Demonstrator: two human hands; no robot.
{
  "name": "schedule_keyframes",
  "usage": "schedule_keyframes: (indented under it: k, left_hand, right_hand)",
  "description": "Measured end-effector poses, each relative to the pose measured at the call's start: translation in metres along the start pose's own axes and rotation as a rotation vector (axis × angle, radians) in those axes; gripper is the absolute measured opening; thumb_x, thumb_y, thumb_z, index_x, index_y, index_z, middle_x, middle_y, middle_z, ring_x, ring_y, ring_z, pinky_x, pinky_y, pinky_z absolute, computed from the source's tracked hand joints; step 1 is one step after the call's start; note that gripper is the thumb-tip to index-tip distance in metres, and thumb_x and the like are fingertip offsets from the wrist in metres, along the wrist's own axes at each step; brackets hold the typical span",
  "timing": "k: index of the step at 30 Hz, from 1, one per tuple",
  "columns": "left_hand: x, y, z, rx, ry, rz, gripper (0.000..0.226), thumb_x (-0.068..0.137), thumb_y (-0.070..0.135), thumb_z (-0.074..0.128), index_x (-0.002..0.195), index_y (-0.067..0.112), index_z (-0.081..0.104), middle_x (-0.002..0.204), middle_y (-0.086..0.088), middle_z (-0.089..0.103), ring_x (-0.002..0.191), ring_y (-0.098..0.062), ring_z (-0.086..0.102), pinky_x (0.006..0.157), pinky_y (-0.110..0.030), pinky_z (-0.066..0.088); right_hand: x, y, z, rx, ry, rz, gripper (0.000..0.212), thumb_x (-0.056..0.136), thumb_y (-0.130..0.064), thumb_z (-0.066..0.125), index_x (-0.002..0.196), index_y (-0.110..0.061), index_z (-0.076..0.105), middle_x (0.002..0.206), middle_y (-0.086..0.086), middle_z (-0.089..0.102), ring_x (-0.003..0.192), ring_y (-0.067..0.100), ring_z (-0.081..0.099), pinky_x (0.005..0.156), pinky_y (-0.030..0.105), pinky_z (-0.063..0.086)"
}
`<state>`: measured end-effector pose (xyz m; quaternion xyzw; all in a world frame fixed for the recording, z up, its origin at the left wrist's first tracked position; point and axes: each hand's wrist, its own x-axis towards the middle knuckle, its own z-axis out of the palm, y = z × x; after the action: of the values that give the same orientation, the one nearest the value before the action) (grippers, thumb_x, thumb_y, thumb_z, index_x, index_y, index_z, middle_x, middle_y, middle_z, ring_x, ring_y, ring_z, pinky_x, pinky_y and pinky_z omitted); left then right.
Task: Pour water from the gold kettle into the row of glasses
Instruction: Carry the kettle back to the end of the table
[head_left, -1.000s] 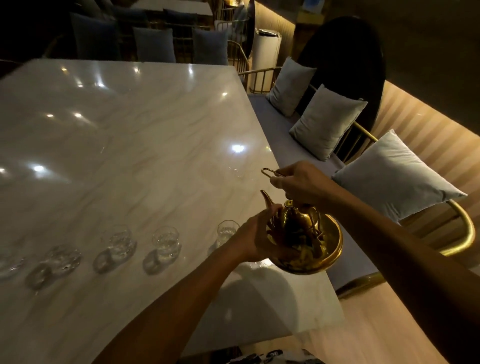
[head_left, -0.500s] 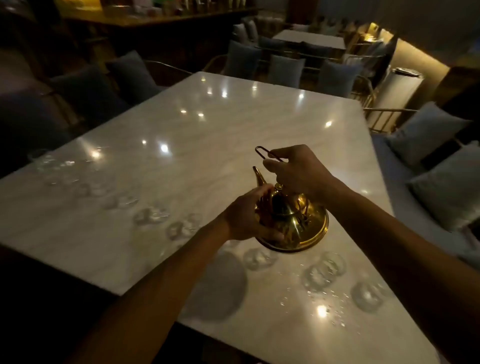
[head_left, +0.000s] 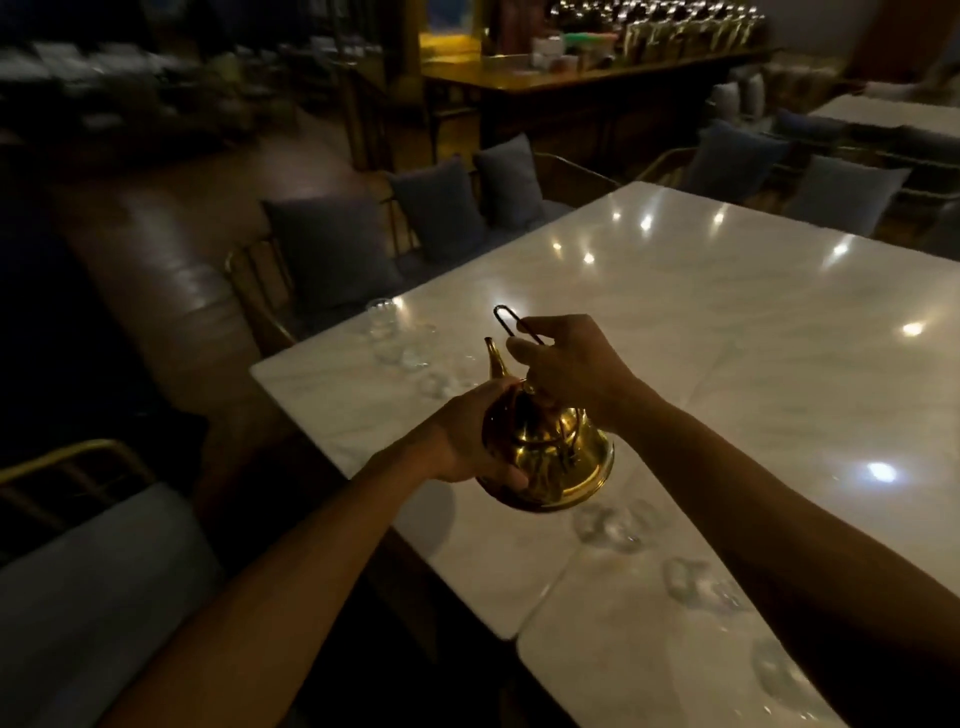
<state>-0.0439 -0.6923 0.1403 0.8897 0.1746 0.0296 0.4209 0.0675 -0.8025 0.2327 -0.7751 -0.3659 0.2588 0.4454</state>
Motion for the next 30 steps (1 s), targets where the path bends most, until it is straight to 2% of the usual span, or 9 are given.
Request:
schedule_keyframes:
  k: [3,7,9,11,13,19,22,25,30]
  left_hand:
    - [-0.009,-0.040,-0.036,-0.012,0.022,-0.080,0.109,0.070,0.019,0.094,0.157,0.028,0.028,0.149,0.011,0.044,0.135,-0.007,0.039,0.101,-0.019,0.036]
    - [-0.016,-0.082,-0.068,-0.017,0.074,-0.147,0.109,0.072,0.013,0.092,0.158,0.021,0.025,0.128,0.022,0.035,0.125,0.001,0.032,0.082,0.010,0.033]
    - [-0.018,-0.106,-0.080,-0.037,0.100,-0.206,0.112,0.069,0.012,0.094,0.157,0.025,0.026,0.132,0.021,0.040,0.126,0.000,0.036,0.100,-0.005,0.039]
    - [-0.019,-0.127,-0.090,-0.071,0.128,-0.262,0.117,0.066,0.013,0.095,0.157,0.031,0.024,0.145,0.015,0.045,0.128,-0.001,0.037,0.105,-0.022,0.038]
    - [-0.017,-0.147,-0.101,-0.084,0.141,-0.291,0.118,0.065,0.012,0.096,0.156,0.034,0.024,0.153,0.009,0.046,0.130,-0.003,0.039,0.105,-0.026,0.039]
    - [0.007,-0.224,-0.141,-0.056,0.142,-0.348,0.122,0.065,0.014,0.096,0.157,0.038,0.020,0.145,0.015,0.045,0.137,-0.010,0.046,0.110,-0.029,0.043]
    - [0.032,-0.263,-0.165,-0.025,0.114,-0.387,0.121,0.065,0.019,0.096,0.156,0.038,0.018,0.154,0.005,0.043,0.142,-0.017,0.045,0.115,-0.039,0.044]
    - [0.055,-0.303,-0.184,0.017,0.046,-0.445,0.116,0.064,0.027,0.096,0.154,0.034,0.023,0.150,0.011,0.044,0.139,-0.013,0.045,0.117,-0.038,0.042]
    - [0.079,-0.360,-0.214,0.071,0.009,-0.460,0.120,0.054,0.045,0.093,0.151,0.043,0.022,0.156,0.007,0.041,0.143,-0.019,0.045,0.115,-0.047,0.046]
  right_hand:
    - [0.029,-0.020,0.042,0.000,-0.090,0.010,0.034,0.094,-0.028,0.056,0.119,-0.005,0.061,0.069,0.009,0.063,0.054,0.018,0.061,0.051,0.029,0.053]
    - [0.063,-0.035,0.089,0.019,-0.190,0.023,0.025,0.095,-0.025,0.053,0.100,-0.003,0.063,0.061,0.009,0.059,0.045,0.017,0.055,0.047,0.028,0.052]
    - [0.083,-0.037,0.113,0.019,-0.240,0.012,0.024,0.095,-0.023,0.053,0.095,-0.002,0.064,0.059,0.009,0.058,0.043,0.017,0.054,0.047,0.029,0.052]
    - [0.101,-0.039,0.135,0.029,-0.286,-0.002,0.024,0.095,-0.021,0.053,0.095,-0.001,0.065,0.058,0.009,0.057,0.043,0.016,0.054,0.048,0.030,0.051]
    - [0.120,-0.039,0.156,0.038,-0.327,-0.015,0.022,0.095,-0.021,0.053,0.097,-0.002,0.064,0.058,0.010,0.057,0.043,0.017,0.053,0.046,0.029,0.050]
    - [0.195,-0.037,0.220,0.015,-0.387,-0.018,0.019,0.094,-0.021,0.054,0.101,-0.005,0.063,0.056,0.004,0.059,0.044,0.016,0.058,0.046,0.027,0.050]
    - [0.235,-0.032,0.251,-0.010,-0.377,-0.021,0.020,0.093,-0.024,0.055,0.105,-0.011,0.063,0.073,0.000,0.065,0.058,0.011,0.064,0.053,0.022,0.056]
    - [0.271,-0.026,0.277,-0.023,-0.357,-0.021,0.024,0.093,-0.026,0.053,0.111,-0.013,0.063,0.099,0.002,0.065,0.089,0.017,0.066,0.078,0.035,0.059]
    - [0.316,-0.026,0.310,0.021,-0.326,0.044,0.023,0.093,-0.026,0.052,0.109,-0.015,0.063,0.092,-0.004,0.062,0.091,0.016,0.064,0.081,0.034,0.057]
